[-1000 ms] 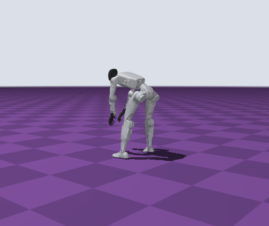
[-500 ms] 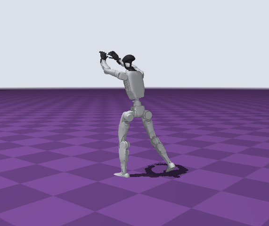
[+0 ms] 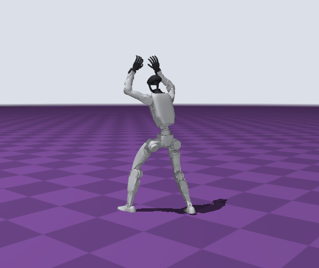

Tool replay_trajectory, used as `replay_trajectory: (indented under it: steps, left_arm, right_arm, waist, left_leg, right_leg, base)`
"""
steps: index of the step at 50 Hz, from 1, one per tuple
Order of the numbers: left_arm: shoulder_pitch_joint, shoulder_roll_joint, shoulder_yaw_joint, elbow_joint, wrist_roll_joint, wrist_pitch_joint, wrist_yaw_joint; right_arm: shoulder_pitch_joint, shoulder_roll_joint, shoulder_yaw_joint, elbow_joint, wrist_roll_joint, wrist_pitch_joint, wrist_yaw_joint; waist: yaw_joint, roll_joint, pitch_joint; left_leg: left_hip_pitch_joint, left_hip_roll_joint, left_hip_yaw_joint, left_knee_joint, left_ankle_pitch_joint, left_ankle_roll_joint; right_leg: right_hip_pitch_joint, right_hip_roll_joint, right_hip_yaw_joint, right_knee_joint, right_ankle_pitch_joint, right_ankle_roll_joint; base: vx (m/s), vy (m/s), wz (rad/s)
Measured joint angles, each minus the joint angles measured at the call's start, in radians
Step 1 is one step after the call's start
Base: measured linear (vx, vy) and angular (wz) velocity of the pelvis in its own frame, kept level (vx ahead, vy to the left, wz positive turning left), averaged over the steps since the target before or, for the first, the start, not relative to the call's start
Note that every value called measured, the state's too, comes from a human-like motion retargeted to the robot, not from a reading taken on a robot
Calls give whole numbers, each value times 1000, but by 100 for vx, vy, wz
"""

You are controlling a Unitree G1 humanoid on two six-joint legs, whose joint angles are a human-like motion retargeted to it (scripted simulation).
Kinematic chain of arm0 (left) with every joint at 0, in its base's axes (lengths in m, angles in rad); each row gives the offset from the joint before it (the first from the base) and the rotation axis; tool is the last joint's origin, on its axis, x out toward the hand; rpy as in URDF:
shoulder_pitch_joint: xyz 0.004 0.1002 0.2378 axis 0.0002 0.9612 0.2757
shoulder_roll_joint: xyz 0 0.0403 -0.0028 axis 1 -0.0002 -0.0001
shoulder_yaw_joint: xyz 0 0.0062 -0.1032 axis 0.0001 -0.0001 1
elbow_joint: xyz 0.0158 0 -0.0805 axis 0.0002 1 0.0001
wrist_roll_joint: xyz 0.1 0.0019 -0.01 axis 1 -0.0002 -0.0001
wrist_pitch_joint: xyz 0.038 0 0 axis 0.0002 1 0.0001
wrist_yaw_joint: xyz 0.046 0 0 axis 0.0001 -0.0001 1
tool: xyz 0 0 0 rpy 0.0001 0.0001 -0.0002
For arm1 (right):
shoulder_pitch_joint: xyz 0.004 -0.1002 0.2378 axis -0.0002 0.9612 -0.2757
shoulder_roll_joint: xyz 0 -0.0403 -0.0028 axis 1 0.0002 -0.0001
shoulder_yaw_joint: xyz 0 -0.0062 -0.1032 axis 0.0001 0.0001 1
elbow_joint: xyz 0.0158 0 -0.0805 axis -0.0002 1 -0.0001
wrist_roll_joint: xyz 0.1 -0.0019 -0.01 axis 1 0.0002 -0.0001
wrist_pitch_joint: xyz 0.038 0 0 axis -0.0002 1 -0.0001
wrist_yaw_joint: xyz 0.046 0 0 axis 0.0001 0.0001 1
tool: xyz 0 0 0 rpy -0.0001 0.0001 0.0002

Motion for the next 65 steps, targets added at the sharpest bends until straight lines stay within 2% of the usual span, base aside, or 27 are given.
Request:
replay_trajectory:
  steps: [5,7,10,12,14,17,23,33,35,37,41,49,59,62,65]
  left_arm:
    - [240,-72,173,-105,42,51,-31]
    - [250,-11,203,-98,25,26,-37]
    - [319,-76,245,-117,36,42,-37]
    - [345,-68,273,-122,44,41,-40]
    - [337,-13,273,-101,27,15,-39]
    - [327,-4,259,-87,22,4,-27]
    - [291,4,226,-68,27,1,-9]
    - [304,18,246,-95,10,-3,-5]
    - [346,1,277,-131,2,0,-19]
    - [434,-62,364,-197,41,20,-17]
    - [542,-53,471,-276,46,7,13]
    - [716,-109,652,-390,19,-39,19]
    - [868,-85,813,-461,22,-48,5]
    - [871,-66,813,-481,27,-54,-7]
    - [832,-49,739,-462,42,-56,-48]
  right_arm:
    - [137,6,-90,-50,-154,60,89]
    - [128,-38,-66,-80,-78,10,67]
    - [121,-27,-63,-56,-139,54,80]
    - [119,-32,-54,-64,-136,51,80]
    - [96,-55,-29,-73,-61,13,48]
    - [64,-53,2,-54,-41,11,22]
    - [18,-55,55,-27,-37,17,0]
    - [35,-119,19,-91,-46,17,-3]
    - [59,-146,-14,-128,-80,39,18]
    - [123,-164,-77,-187,-171,84,39]
    - [212,-217,-142,-289,-178,79,16]
    - [403,-236,-310,-349,-181,93,12]
    - [582,-223,-542,-446,-200,67,16]
    - [590,-229,-547,-460,-196,53,43]
    - [570,-210,-515,-437,-199,54,112]
  waist:
    - [-2,-27,-6]
    - [-5,-18,-8]
    - [-13,-25,-8]
    - [-10,-20,-17]
    - [-7,-7,-53]
    - [0,1,-79]
    - [9,21,-101]
    - [12,11,-62]
    - [14,3,-43]
    - [25,-5,-18]
    - [29,-16,-10]
    - [49,-52,5]
    - [82,-66,9]
    - [119,-89,-37]
    - [189,-94,-153]
  left_leg:
    - [30,-21,0,-49,40,0]
    - [61,-46,0,-93,60,0]
    - [95,-76,1,-157,94,0]
    - [113,-84,5,-179,103,0]
    - [139,-103,16,-256,137,0]
    - [167,-111,31,-328,171,0]
    - [202,-105,41,-410,211,0]
    - [215,-105,34,-448,233,0]
    - [213,-107,28,-444,233,0]
    - [209,-106,22,-434,229,0]
    - [183,-110,7,-409,219,0]
    - [51,-117,-24,-227,133,0]
    - [-190,-84,-94,301,-145,0]
    - [-173,-81,-69,352,-210,1]
    - [-112,-49,0,319,-254,18]
  right_leg:
    - [-2,-15,-13,50,-32,-12]
    - [19,-28,-32,56,-34,-13]
    - [37,-41,-50,49,-28,-6]
    - [47,-46,-54,42,-27,-2]
    - [50,-51,-59,18,-20,12]
    - [48,-51,-54,-2,-17,21]
    - [53,-34,-48,-34,-5,27]
    - [53,-28,-54,-34,-5,23]
    - [54,-29,-58,-30,-7,21]
    - [59,-27,-61,-28,-8,18]
    - [46,-30,-71,-12,-19,15]
    - [-14,-57,-80,62,-64,1]
    - [-7,-79,-78,145,-134,-3]
    - [46,-94,-70,65,-110,16]
    - [71,-90,-11,-71,30,16]
  base:
    - [-14,-8,22]
    - [-8,2,42]
    - [-6,2,35]
    - [-3,3,16]
    - [2,8,15]
    - [0,0,0]
    - [0,0,0]
    - [0,0,0]
    - [0,0,0]
    - [0,0,0]
    - [0,0,0]
    - [1,-1,2]
    - [21,4,-3]
    - [51,10,-40]
    - [61,26,-93]
